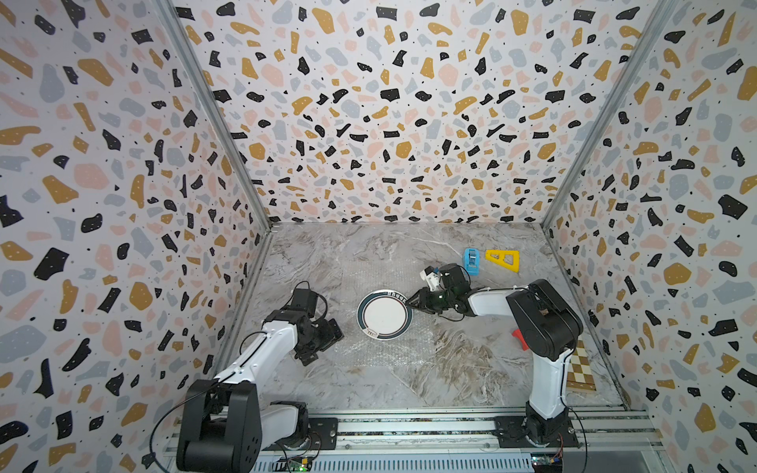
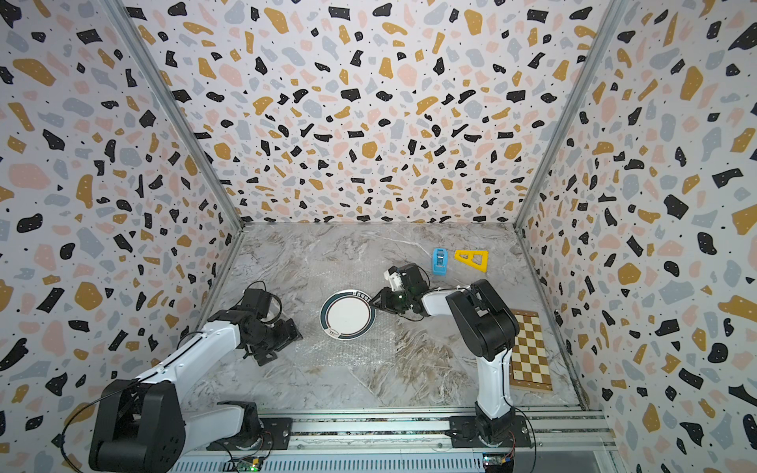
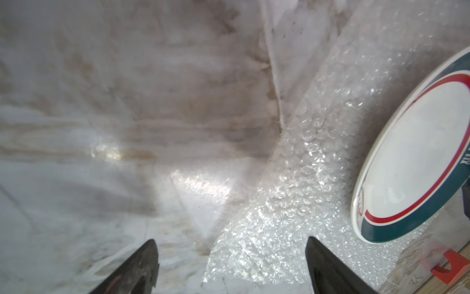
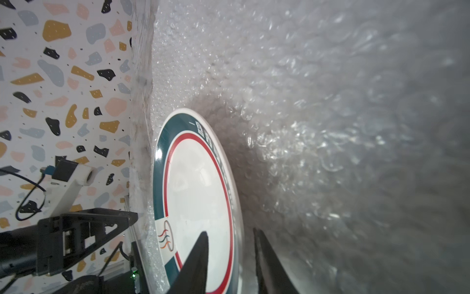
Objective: Wrap dinner plates in bubble wrap
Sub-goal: Place the plate on the bubble wrap, then wrap the plate in the bubble wrap.
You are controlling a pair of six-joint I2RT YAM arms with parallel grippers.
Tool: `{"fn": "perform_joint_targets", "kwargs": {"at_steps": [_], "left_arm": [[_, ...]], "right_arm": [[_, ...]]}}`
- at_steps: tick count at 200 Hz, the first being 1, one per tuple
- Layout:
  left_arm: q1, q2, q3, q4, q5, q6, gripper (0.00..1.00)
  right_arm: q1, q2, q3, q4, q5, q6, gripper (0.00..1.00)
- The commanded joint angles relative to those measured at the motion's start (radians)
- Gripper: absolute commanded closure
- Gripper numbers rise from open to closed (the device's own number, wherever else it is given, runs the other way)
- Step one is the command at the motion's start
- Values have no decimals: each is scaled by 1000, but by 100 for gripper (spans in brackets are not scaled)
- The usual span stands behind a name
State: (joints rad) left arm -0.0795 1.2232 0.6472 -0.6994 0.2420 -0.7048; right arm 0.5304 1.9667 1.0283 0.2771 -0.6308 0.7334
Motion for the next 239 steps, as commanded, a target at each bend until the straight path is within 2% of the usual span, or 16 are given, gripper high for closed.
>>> {"fn": "perform_joint_targets", "kwargs": {"at_steps": [1,20,44,95,118,155,169,190,211,220,239], "left_arm": [[4,-8,-35,-80,-15,-44,15],[1,-13,-69,-63,12,-69,22],[-16,3,-96,-26,57,-91,39],[-35,43,-84,30,62,-105,50],[-37,61,-77,46,65,-99,60],[-37,74,-49,55,106,-101,91],[-37,73,-22,44,124,-99,98],[-41,69,42,25,162,-102,100],[-61,78,121,12,184,-110,100],[-68,91,150,12,196,-112,100],[-78,122,193,31,237,-127,100]], "right_arm": [[5,-98,17,-69,58,-58,66],[4,-139,9,-95,82,-77,66],[5,-173,-5,-99,83,-83,67],[4,-193,-28,-92,65,-88,68],[4,-201,-32,-94,63,-94,68],[4,-213,-40,-104,53,-108,68],[5,-221,-42,-104,43,-126,68],[14,-226,-27,-125,20,-191,67],[59,-232,11,-170,31,-312,65],[86,-232,31,-195,52,-370,57],[158,-232,68,-234,113,-491,48]]}}
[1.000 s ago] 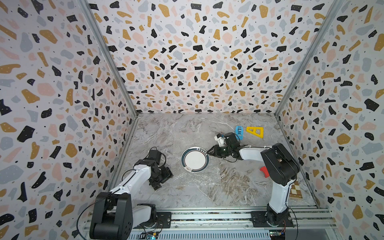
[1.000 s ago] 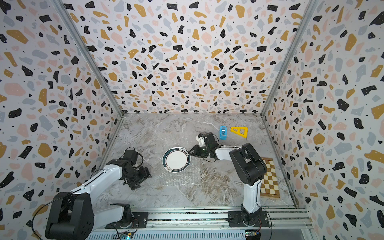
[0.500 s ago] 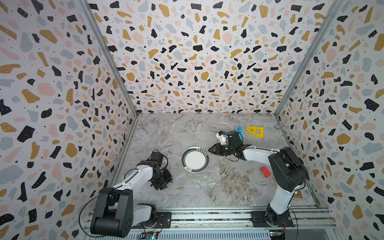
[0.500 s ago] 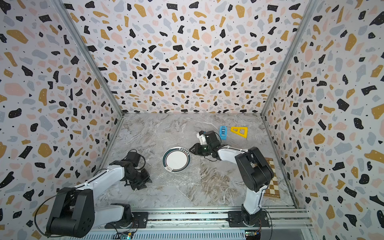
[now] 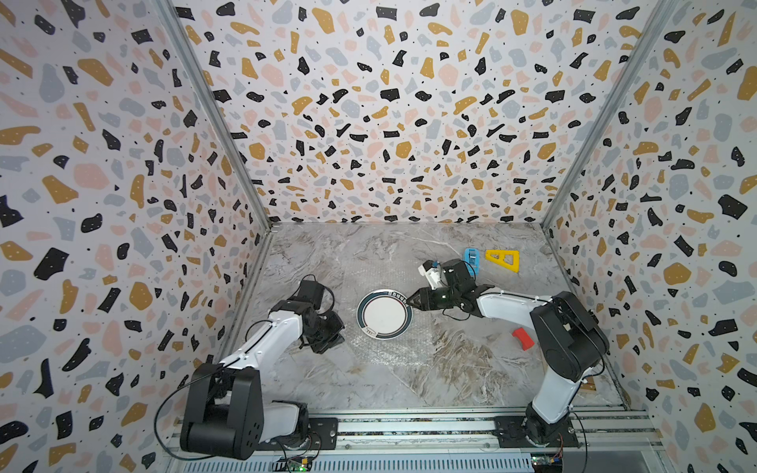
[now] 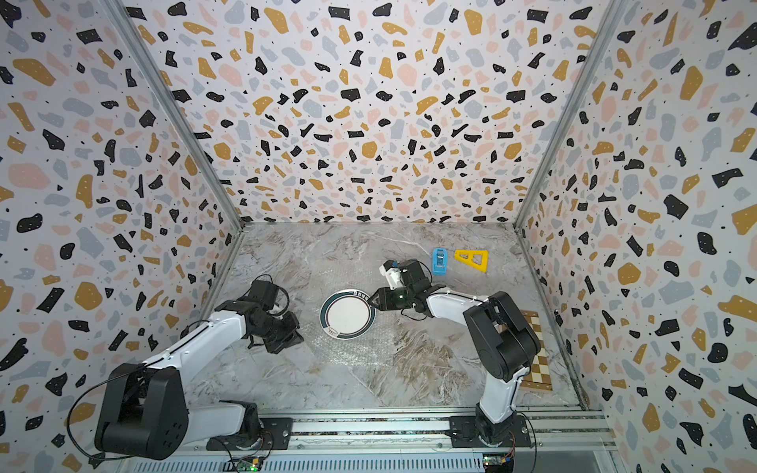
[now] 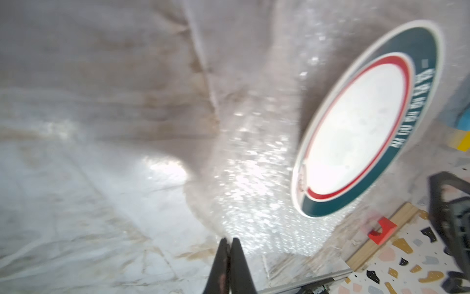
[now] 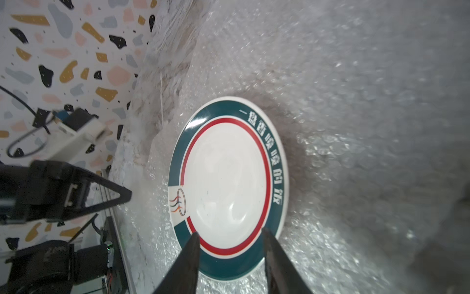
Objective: Wrap dinner plates in bubble wrap
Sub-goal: Wrap the plate in the bubble wrap.
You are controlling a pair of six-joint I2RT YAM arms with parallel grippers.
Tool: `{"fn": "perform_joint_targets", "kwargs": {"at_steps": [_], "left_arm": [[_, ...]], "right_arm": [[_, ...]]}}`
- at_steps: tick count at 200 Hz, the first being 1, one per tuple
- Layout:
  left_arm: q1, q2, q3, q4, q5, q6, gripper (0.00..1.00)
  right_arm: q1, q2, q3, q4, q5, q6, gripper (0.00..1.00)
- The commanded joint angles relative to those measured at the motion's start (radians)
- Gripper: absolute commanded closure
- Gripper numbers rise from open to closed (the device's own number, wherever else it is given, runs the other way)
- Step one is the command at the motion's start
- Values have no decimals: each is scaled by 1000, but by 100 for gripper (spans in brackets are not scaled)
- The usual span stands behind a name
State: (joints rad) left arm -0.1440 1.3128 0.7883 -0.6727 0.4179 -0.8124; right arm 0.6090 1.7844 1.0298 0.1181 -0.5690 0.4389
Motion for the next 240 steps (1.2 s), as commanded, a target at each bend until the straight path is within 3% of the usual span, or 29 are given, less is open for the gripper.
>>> {"fn": "perform_joint_targets", "kwargs": {"at_steps": [1,47,103,158,171,191,203,217,231,240], "left_arm": [[-15,33,53,6,64,-21,100],[-51,86,113,59,135,-54,100],[-62,93,138,104,198,-120,100],[-61,94,135,180,207,-206,100],[-59,103,137,211,223,-231,100],[-60,125,159,227,244,-234,100],[-60,140,177,217,253,-214,100],[-60,156,194,208,262,-192,89],[-59,165,215,202,260,-178,67],[-57,169,229,197,255,-166,59]], "right_arm": [[83,-50,67,-75,53,-203,48],[183,-31,82,2,19,-290,36],[221,68,161,34,-89,-263,35],[242,146,218,24,-104,-222,36],[242,161,231,24,-104,-215,43],[237,176,249,16,-86,-198,76],[222,176,250,26,-83,-178,89],[199,178,251,30,-74,-156,96],[167,188,258,26,-68,-128,98],[145,201,264,19,-66,-112,99]]}}
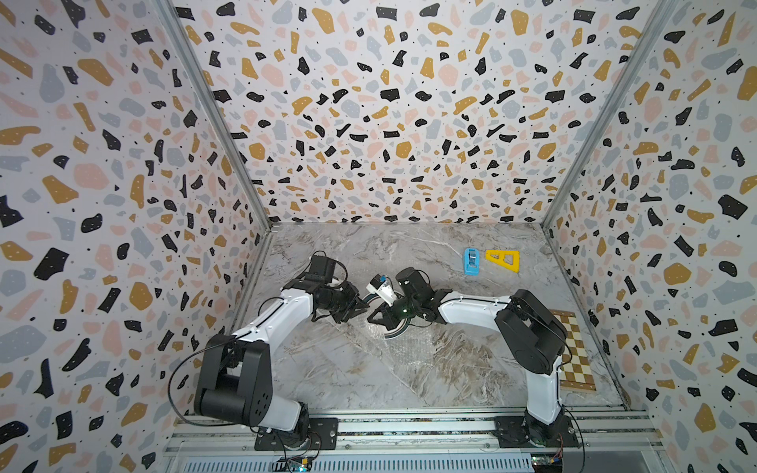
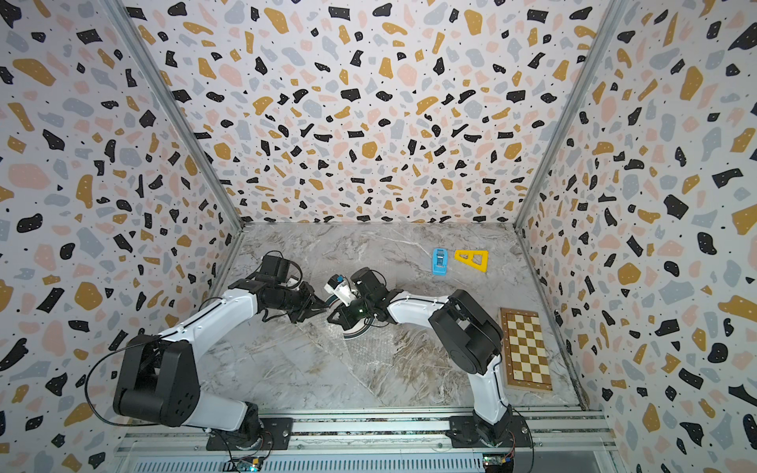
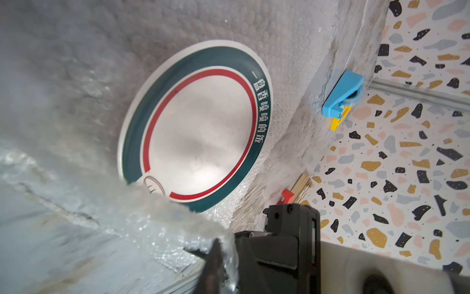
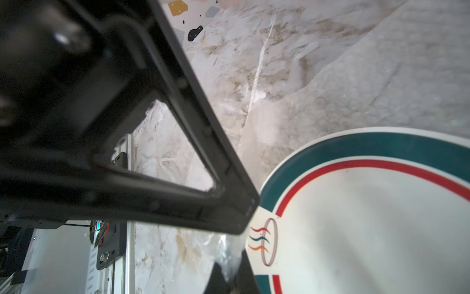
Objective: Wrap dinner plates in bubble wrap
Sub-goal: Wrap the plate in the bubble wrap.
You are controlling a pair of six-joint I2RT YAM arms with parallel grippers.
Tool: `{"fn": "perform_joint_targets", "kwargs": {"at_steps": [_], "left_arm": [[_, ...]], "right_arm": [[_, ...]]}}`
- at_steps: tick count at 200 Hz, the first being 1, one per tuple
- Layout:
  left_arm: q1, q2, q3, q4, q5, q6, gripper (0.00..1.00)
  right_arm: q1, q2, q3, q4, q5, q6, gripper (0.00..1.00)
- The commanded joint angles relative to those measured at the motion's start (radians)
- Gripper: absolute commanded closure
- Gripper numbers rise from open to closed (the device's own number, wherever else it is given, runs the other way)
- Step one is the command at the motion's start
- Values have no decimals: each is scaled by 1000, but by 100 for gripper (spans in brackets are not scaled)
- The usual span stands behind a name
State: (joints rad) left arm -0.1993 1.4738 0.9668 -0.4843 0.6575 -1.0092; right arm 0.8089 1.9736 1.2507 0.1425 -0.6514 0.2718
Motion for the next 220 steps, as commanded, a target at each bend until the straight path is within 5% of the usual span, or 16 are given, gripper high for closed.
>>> {"fn": "perform_joint_targets", "kwargs": {"at_steps": [1,31,86,220], "left_arm": [[-2,8,52,6,13,32,58],[21,12,81,-24,-46,64,49],[23,122,94,-29,-84,156,68],[-104,424,246,80,-126,159,90]], "right_arm": [[-58,14,44,-6,15,56,99],[-95,70,96,-69,14,56,99],[-129,141,144,-109,21,99,99],[-159,160,134,-122,46,170,86]]}}
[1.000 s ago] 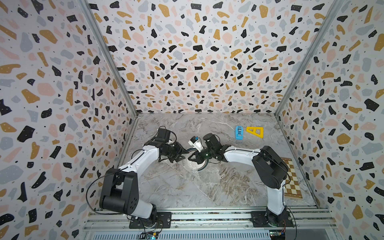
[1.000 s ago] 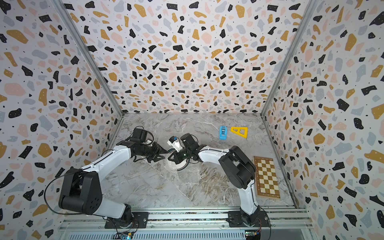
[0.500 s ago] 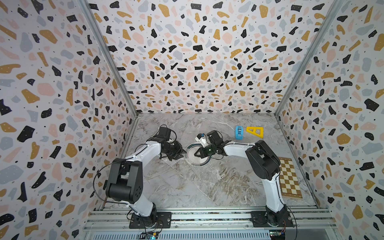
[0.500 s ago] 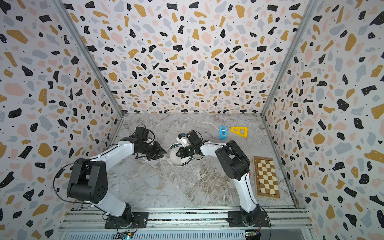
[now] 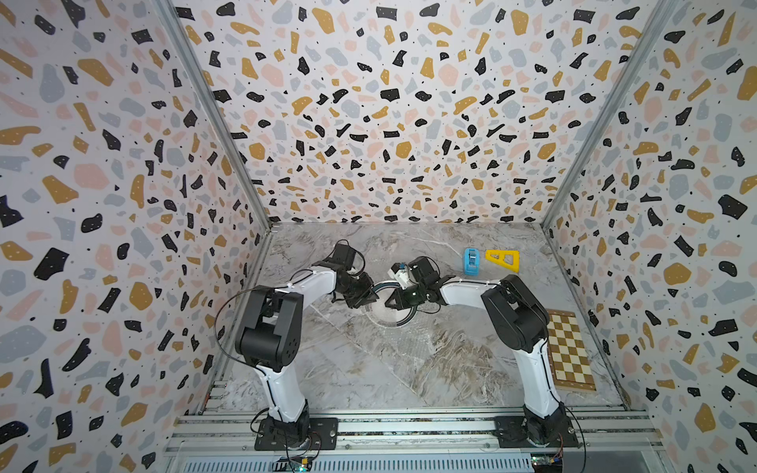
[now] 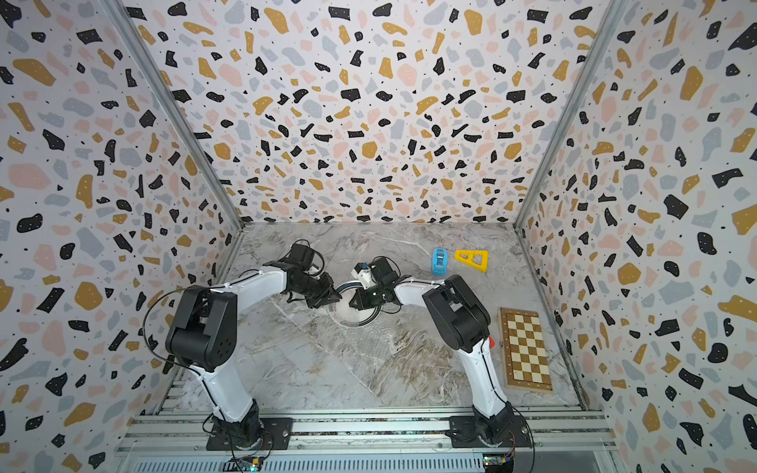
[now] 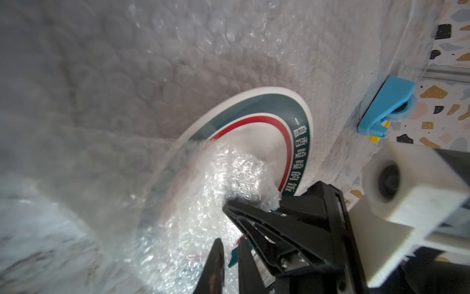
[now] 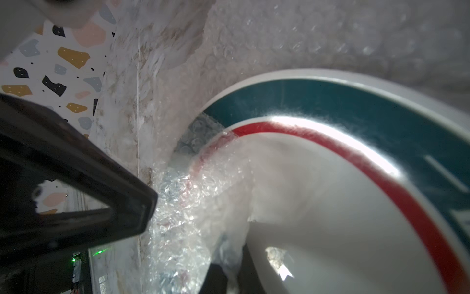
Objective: Wrap dinner plates in bubble wrap
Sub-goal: Wrap the plate in the bubble wrap.
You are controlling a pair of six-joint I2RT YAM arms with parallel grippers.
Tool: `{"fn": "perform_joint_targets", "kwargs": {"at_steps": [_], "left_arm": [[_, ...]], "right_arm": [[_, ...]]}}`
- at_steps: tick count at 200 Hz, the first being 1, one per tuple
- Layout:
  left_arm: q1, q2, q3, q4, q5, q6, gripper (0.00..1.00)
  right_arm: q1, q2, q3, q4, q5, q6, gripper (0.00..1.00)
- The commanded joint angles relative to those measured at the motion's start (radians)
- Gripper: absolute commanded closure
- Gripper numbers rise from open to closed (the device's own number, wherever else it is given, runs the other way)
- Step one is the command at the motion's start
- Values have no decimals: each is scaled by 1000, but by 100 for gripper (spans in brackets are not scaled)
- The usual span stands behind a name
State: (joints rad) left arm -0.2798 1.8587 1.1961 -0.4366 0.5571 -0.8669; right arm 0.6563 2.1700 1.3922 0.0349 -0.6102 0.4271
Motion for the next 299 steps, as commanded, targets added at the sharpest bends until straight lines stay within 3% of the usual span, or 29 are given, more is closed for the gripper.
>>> {"fn": "perform_joint_targets", "kwargs": {"at_steps": [1,39,50,86,126,150,176,218,299], "left_arm": [[-24,41,17,33,-27,18,90],[-43,106,7,53,-55,23,92],[-43,116,5,51,-62,30,93],[-44,125,-5,34,-86,50,93],[-43,125,-29,46,-87,51,93],[-44,128,-30,51,-80,55,93],[-43,130,-23,52,-73,56,93],[-43,126,-29,55,-63,59,93],[-44,132,-30,63,-47,51,93]], "right_arm": [[-6,-36,-8,-14,4,14,86],[-10,-98,-44,-20,14,-8,75],[-12,-140,-70,-22,33,-28,65],[-9,-332,-234,-85,142,-122,49],[4,-531,-461,-159,218,-156,46],[64,-655,-574,-165,260,-228,45],[227,-752,-650,-134,386,-324,38],[324,-722,-685,-74,586,-375,37],[390,-571,-621,-125,695,-374,46]]}}
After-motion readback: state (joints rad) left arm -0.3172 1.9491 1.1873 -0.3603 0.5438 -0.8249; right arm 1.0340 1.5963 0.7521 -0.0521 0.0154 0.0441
